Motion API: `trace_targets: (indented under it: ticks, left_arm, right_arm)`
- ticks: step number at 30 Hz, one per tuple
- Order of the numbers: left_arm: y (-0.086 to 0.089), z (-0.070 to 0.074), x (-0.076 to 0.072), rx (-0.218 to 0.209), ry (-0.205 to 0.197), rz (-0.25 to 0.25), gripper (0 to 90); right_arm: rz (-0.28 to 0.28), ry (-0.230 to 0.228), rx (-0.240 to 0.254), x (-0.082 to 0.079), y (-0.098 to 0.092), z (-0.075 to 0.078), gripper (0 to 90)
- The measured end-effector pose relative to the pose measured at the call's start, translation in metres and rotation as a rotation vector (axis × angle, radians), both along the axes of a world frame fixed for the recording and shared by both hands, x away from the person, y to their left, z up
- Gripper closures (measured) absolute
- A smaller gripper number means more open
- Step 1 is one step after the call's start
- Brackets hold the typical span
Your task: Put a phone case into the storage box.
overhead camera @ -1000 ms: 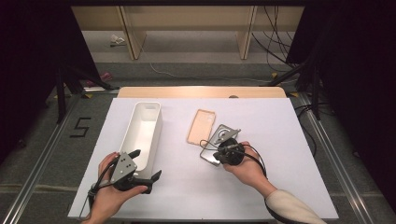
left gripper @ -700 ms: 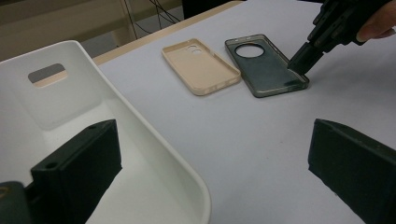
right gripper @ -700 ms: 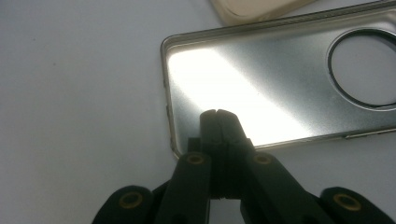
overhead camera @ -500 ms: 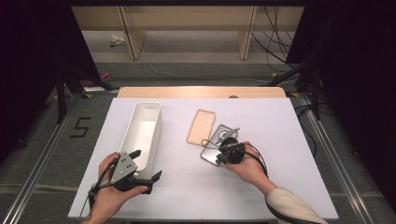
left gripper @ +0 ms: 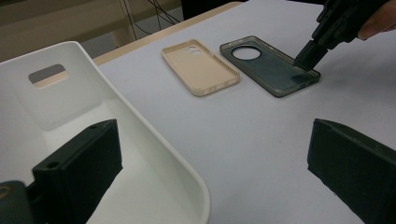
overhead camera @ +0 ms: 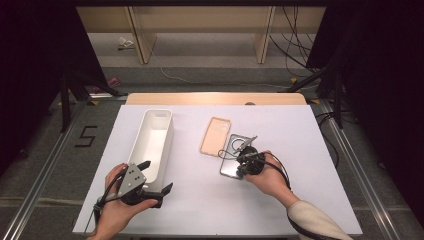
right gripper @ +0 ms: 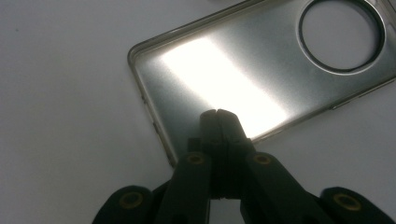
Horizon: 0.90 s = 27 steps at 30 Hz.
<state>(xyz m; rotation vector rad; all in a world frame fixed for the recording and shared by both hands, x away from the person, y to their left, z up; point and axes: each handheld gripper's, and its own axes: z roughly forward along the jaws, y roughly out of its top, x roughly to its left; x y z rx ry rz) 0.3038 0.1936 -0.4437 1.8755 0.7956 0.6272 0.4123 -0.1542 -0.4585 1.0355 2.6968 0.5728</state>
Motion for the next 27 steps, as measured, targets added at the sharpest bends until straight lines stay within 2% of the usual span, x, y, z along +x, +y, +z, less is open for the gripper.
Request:
trace_targets:
  ticks: [11,27]
  left_arm:
    - [-0.001,0.0,0.0,0.0,-0.002,0.0,2.5]
    - [-0.001,0.0,0.0,-0.001,-0.005,-0.002,2.5]
  right_arm:
    - [-0.018,0.013,-0.011,0.003,-0.01,0.001,90.0]
    - [-0.022,0.02,-0.02,0.003,-0.012,0.001,90.0]
